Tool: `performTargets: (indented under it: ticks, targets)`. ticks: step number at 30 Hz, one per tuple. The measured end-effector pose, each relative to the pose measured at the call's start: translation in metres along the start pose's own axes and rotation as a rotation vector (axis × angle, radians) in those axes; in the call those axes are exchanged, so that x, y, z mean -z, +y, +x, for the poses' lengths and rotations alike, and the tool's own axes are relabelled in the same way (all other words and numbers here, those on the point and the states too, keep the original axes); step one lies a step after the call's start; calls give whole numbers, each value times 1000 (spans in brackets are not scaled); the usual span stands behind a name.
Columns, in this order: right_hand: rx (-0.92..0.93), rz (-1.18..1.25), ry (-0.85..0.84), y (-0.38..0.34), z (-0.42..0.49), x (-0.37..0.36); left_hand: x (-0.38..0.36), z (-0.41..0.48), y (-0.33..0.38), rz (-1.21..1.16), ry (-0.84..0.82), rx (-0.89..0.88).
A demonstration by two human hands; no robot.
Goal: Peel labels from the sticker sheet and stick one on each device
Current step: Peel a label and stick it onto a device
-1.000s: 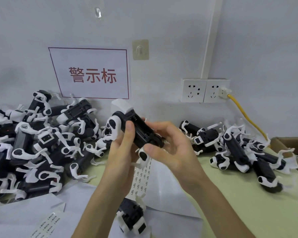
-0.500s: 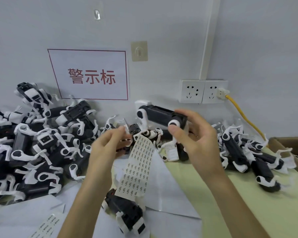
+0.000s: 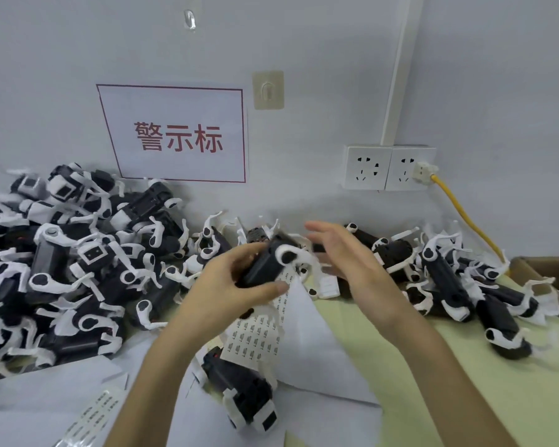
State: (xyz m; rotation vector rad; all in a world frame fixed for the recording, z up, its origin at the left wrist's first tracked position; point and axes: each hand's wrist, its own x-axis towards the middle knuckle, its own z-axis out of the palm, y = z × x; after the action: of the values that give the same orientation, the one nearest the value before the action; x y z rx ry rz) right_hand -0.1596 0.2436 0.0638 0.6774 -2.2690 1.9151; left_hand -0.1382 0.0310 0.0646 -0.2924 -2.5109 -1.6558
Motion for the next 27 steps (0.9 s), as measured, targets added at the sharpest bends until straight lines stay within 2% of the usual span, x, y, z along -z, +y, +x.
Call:
performTargets:
  ticks: [4,6,8,10,15,20,27]
  targets:
    - [-325,-325,31,55,8,-3,10,6,-17,-265,186,264]
    - [-478,-400,44,81,5,-11,16,8,-26,-390,226,339]
    - [-531,-504,45,102,2,-17,22,10,-34,-466,255,390]
    - [-522,-525,51,112,1,-19,24,11,-41,-464,257,428]
    - [-419,-247,127,101,3,-16,19,11,-46,-470,160,408]
    - [-222,-33,209,60,7,-3,16,6,-42,-535,70,397]
    - [-105,6,178,26,3,25,16,1,-30,-638,-49,203]
